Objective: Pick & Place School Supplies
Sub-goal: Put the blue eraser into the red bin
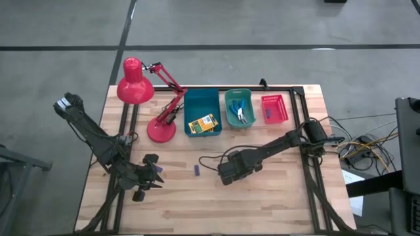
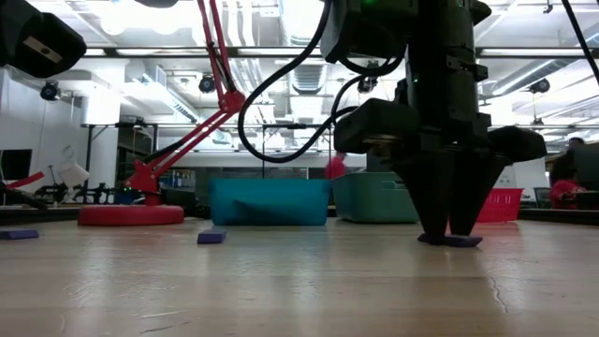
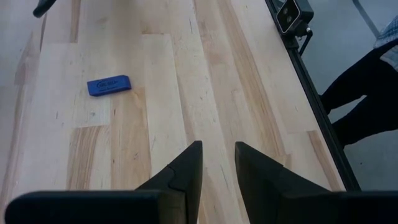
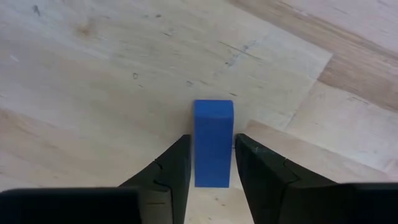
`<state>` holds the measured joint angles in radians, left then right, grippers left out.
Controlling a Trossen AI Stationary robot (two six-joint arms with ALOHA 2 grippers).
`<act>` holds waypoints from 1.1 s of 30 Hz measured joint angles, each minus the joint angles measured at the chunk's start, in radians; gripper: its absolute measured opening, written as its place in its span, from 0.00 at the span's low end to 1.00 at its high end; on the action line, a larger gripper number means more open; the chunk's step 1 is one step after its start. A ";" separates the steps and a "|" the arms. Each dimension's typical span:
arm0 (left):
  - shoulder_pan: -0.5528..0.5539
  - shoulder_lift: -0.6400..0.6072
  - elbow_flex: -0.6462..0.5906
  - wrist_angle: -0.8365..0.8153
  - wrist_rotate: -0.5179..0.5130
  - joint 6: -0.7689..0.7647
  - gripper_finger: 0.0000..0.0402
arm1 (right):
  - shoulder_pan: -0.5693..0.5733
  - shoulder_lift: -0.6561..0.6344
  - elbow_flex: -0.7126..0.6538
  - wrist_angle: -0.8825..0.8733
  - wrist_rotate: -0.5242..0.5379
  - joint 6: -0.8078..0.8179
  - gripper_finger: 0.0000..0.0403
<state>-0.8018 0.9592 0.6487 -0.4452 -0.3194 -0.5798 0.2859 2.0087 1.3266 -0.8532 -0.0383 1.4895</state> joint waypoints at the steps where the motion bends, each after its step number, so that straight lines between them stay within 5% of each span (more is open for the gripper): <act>1: 0.000 0.000 0.000 0.000 0.000 0.000 0.25 | 0.000 0.000 0.000 0.000 0.000 0.000 0.28; 11: 0.000 0.000 0.000 0.000 0.000 0.000 0.25 | 0.000 -0.001 0.000 0.000 -0.010 -0.005 0.17; 27: 0.000 0.000 0.000 0.000 0.000 0.000 0.25 | 0.000 -0.066 0.017 -0.010 0.024 -0.064 0.17; 33: 0.000 0.000 0.000 0.001 0.000 0.000 0.25 | 0.000 -0.156 0.017 -0.063 0.120 -0.085 0.18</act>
<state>-0.8017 0.9592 0.6487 -0.4447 -0.3195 -0.5800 0.2859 1.8522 1.3437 -0.9166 0.0812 1.4048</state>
